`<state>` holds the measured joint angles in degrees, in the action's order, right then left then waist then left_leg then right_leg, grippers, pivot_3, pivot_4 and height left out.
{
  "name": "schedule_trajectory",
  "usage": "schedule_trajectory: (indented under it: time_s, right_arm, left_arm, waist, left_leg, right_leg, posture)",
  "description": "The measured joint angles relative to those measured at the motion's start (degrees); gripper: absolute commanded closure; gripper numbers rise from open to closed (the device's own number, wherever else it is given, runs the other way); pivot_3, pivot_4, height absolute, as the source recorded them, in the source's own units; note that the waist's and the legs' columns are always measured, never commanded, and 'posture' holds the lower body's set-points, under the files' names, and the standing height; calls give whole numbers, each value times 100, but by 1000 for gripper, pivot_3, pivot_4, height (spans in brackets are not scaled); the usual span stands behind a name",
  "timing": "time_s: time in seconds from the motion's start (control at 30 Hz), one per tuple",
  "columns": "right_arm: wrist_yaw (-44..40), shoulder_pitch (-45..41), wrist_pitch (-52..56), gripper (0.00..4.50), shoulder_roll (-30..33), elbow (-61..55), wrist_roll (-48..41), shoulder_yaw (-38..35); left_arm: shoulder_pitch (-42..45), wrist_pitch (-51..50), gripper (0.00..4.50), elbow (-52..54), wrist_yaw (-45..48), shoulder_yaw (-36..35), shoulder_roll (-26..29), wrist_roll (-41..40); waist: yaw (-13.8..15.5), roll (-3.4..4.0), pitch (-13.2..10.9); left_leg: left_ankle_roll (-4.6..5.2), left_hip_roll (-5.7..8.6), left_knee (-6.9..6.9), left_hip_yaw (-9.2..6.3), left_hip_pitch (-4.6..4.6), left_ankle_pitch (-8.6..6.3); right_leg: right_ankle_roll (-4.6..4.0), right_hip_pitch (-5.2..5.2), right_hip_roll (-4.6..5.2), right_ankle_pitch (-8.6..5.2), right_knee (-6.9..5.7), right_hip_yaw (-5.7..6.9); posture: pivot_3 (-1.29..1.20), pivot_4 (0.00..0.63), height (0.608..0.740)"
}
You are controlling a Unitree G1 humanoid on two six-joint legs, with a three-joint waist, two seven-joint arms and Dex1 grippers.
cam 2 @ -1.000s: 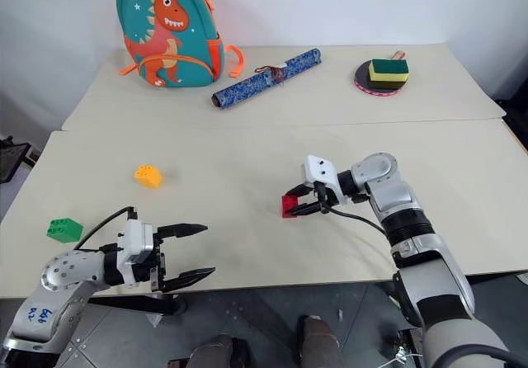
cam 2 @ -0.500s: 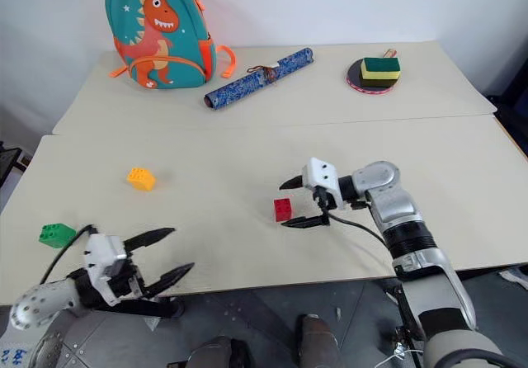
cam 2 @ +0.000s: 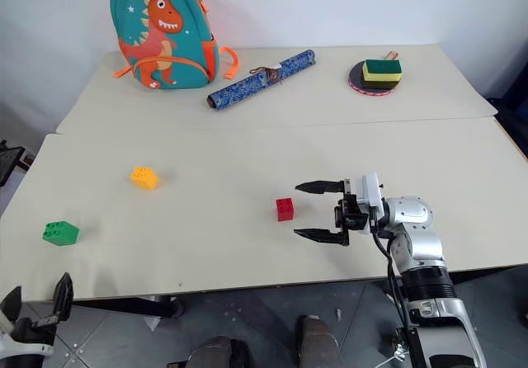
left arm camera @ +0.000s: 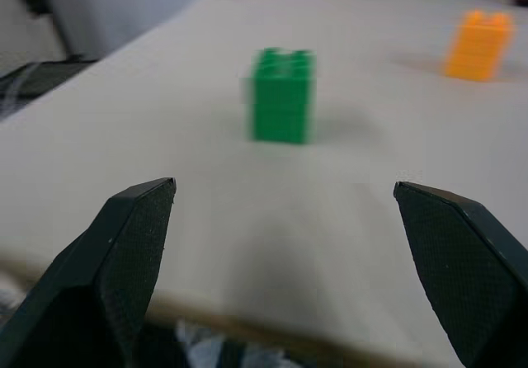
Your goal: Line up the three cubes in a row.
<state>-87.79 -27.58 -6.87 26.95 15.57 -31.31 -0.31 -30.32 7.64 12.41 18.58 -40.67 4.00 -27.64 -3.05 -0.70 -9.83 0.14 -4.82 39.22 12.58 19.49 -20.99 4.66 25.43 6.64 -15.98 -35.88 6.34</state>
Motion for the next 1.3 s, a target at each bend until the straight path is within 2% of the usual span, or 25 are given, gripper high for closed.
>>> schedule_trajectory:
  time_s: [0.2,0.47,0.57,0.6,0.7,0.87,0.9,1.0,1.07,1.13,1.2,1.3]
  right_arm:
    - [-23,-21,-326,8,-106,66,40,73]
    - [-10,-19,-328,8,-159,23,104,273]
    - [18,31,-319,8,-175,-86,117,332]
    - [33,68,-317,0,-175,-144,118,336]
    - [115,153,-312,0,-171,-248,134,335]
    - [270,339,-319,0,-133,-416,218,303]
    - [306,369,-321,0,-112,-426,242,281]
    - [450,438,-366,0,-31,-452,305,175]
    - [543,506,-422,0,62,-510,311,64]
    - [646,710,-449,0,344,-564,306,-195]
    - [722,959,-529,0,602,-514,323,-496]
    - [826,1189,-643,0,668,-432,366,-657]
  left_arm:
    - [367,-145,0,27,-158,171,353,47]
    - [1518,-1146,0,-81,-1031,281,1158,228]
    - [1822,-1512,0,-247,-1265,314,1300,253]
    - [1834,-1563,380,-268,-1266,363,1331,284]
    - [1844,-1657,1115,-376,-1175,451,1420,303]
    - [1780,-1711,2757,-445,-900,527,1562,309]
    - [1762,-1701,3006,-459,-777,539,1624,296]
    - [1800,-1721,3023,-329,162,503,1699,-538]
    - [1817,-1920,3023,40,942,691,2027,-1071]
    - [1925,-2131,3023,516,1854,1224,3017,-1057]
    - [2720,-2138,3023,493,2811,2062,3722,-802]
    - [3775,-2010,3023,96,3795,3339,3819,-330]
  waist:
    - [-1,-21,13]
    - [-2,-22,14]
    - [-7,-22,14]
    - [-9,-23,14]
    - [-5,-23,14]
    - [3,-24,14]
    - [3,-24,14]
    - [16,-24,14]
    - [55,-32,14]
    - [144,-29,13]
    - [252,17,17]
    - [219,26,21]
  left_leg:
    - [-4,-2,0,1,-1,-2]
    - [-8,-5,0,8,-6,0]
    - [-10,-7,0,11,-6,-1]
    - [-11,-7,0,16,-9,-2]
    - [-15,-10,-1,23,-10,-5]
    - [-16,-10,-1,25,-11,-5]
    - [-16,-9,-1,26,-12,-5]
    - [-16,-9,-1,29,-11,-6]
    - [-17,-10,0,28,-11,-6]
    - [-22,-9,-1,28,-11,-6]
    - [-17,10,-1,64,-11,-4]
    - [-19,2,-6,70,-21,-6]
  right_leg:
    - [0,1,-4,0,-5,3]
    - [0,2,-8,0,-12,4]
    - [0,2,-9,0,-13,5]
    - [1,3,-9,1,-14,5]
    - [1,5,-9,1,-13,11]
    - [1,5,-8,1,-12,11]
    - [1,5,-8,1,-11,10]
    - [1,5,-6,0,-11,10]
    - [0,6,-8,0,-13,10]
    - [-3,8,-8,-2,-11,10]
    - [-4,1,-4,-2,-5,5]
    - [2,6,-10,1,-3,-2]
  posture:
    - [0,150,740]
    - [0,150,740]
    - [0,150,740]
    - [0,150,740]
    - [0,150,740]
    - [0,150,740]
    - [0,150,740]
    - [0,150,740]
    - [0,150,740]
    - [0,150,740]
    - [0,150,740]
    - [0,150,740]
